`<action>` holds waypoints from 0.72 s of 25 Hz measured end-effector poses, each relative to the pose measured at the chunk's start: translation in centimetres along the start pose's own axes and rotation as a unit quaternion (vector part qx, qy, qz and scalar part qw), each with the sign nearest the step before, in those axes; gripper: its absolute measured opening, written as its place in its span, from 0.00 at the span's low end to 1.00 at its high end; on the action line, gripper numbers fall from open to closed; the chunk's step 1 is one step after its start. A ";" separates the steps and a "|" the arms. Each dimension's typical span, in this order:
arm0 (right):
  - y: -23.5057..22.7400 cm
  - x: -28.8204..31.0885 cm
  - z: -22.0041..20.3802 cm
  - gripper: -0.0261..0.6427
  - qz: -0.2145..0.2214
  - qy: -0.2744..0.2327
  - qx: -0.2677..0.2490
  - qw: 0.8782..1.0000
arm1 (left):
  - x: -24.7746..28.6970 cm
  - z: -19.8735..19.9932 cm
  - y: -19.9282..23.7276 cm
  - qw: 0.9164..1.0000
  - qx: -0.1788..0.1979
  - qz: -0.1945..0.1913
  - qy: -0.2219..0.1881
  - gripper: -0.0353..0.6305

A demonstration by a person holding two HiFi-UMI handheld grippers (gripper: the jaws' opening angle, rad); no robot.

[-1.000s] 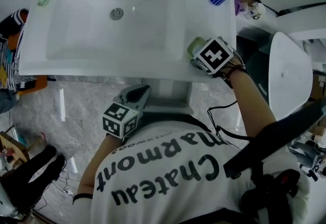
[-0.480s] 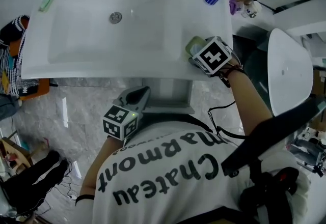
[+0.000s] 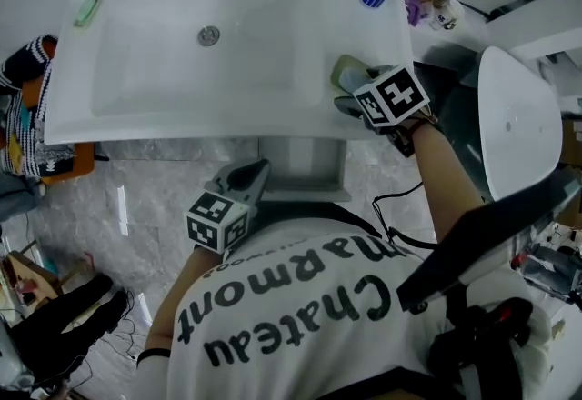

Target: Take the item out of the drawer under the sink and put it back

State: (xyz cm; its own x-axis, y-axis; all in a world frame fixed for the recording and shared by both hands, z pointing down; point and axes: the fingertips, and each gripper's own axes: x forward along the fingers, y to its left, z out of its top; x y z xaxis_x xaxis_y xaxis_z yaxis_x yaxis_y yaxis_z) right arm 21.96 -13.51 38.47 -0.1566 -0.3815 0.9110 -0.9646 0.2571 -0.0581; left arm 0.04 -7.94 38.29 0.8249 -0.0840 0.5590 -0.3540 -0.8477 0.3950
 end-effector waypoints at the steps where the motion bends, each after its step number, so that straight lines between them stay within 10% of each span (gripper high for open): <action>1: 0.0 -0.1 0.0 0.64 0.003 -0.004 0.008 1.000 | -0.1 0.0 -0.1 1.000 0.002 -0.001 0.001 0.05; 9: 0.3 -0.6 0.0 0.64 -0.018 0.001 -0.011 1.000 | -0.8 -0.3 -0.4 1.000 0.010 -0.006 0.006 0.05; 18: 3.8 -6.7 3.7 0.60 0.003 -0.146 0.053 0.988 | -2.5 1.3 0.1 0.999 0.027 -0.008 -0.020 0.05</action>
State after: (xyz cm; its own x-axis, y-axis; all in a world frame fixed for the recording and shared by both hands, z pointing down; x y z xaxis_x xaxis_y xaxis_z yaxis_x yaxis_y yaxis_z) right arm 18.52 -13.22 30.62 -0.2016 -0.6249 0.7542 -0.9779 0.1713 -0.1195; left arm -1.52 -8.50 36.00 0.8481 -0.0896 0.5223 -0.3165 -0.8761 0.3636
